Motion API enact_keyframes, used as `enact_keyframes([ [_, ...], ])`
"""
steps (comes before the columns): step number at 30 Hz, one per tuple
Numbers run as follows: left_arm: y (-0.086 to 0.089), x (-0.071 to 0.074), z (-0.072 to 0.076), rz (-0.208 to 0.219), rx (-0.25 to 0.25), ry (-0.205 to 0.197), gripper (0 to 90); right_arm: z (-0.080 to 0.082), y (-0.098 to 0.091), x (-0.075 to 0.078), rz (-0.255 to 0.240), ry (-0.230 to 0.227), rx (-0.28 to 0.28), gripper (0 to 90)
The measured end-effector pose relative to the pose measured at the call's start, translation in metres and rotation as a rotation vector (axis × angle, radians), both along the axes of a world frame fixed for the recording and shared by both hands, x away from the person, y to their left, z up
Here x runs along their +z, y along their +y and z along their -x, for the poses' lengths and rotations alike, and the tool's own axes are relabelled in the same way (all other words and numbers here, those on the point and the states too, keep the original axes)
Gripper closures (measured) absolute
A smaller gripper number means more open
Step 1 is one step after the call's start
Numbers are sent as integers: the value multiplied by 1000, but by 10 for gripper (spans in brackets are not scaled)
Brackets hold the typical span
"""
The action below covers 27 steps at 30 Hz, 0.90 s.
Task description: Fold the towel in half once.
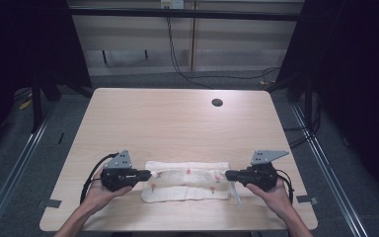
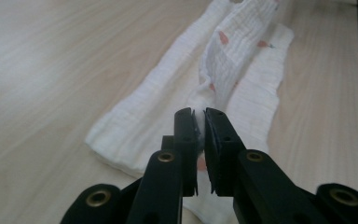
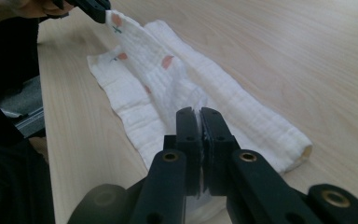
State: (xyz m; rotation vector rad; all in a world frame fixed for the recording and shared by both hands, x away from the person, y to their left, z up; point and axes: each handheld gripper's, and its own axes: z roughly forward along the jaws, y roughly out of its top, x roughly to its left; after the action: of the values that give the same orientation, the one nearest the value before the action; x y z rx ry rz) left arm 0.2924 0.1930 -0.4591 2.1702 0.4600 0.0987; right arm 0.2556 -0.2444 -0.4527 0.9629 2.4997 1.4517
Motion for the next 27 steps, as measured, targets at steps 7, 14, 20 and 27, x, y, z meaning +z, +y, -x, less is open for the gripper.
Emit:
enact_keyframes([
  [7, -2, -9, 10, -21, -24, 23, 835, 8, 1, -17, 39, 40, 19, 862],
  [14, 0, -18, 20, -78, -49, 40, 805, 20, 1, -21, 48, 52, 43, 838],
  [20, 6, -13, 24, -33, -36, 45, 777, 24, 8, -20, 60, 53, 52, 758],
  [27, 7, -14, 12, -36, 15, 55, 716, 26, 10, -12, 13, 36, 23, 628],
])
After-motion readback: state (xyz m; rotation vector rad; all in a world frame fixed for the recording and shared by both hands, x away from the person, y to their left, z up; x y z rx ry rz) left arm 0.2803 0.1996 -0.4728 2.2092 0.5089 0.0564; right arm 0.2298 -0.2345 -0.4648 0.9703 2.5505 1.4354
